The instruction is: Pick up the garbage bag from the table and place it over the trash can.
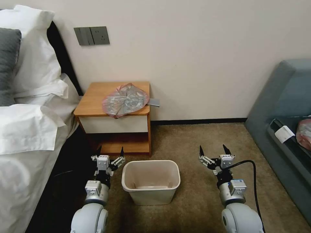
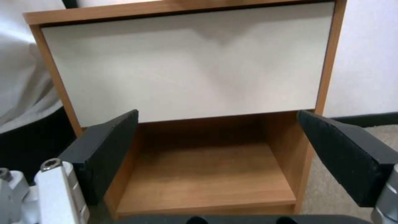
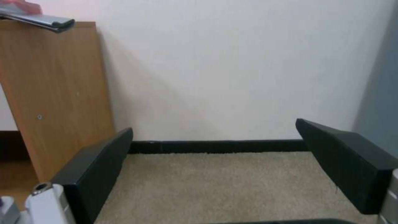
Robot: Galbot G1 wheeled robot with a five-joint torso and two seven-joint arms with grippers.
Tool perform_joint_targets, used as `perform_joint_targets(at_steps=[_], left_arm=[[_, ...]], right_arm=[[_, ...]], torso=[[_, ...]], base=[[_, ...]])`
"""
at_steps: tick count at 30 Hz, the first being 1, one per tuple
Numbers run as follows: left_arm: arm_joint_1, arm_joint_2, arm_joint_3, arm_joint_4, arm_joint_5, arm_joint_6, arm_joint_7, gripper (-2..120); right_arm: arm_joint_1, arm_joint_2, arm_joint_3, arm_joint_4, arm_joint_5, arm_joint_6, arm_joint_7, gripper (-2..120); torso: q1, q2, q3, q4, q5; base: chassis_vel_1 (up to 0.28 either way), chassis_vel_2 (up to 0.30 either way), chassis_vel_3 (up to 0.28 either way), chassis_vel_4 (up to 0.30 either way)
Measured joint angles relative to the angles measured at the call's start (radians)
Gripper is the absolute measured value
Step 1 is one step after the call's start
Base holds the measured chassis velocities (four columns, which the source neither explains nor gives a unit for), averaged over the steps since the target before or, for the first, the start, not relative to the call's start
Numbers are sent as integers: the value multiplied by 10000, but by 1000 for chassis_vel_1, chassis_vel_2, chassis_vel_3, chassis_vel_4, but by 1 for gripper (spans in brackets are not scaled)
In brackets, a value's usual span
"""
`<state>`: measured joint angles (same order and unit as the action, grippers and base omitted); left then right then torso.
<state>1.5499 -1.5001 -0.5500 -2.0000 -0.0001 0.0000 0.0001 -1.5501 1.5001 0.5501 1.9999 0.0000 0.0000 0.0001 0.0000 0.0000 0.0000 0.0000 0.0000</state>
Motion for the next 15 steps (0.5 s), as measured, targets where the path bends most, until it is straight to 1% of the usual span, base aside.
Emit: perform_joint_targets(at_steps=[15], left_arm=[[0,0,0,0,0,0,0,96]], right_arm=[[0,0,0,-1,0,0,0,100]], torso=[[0,-1,0,0,0]], base=[[0,0,0,0]])
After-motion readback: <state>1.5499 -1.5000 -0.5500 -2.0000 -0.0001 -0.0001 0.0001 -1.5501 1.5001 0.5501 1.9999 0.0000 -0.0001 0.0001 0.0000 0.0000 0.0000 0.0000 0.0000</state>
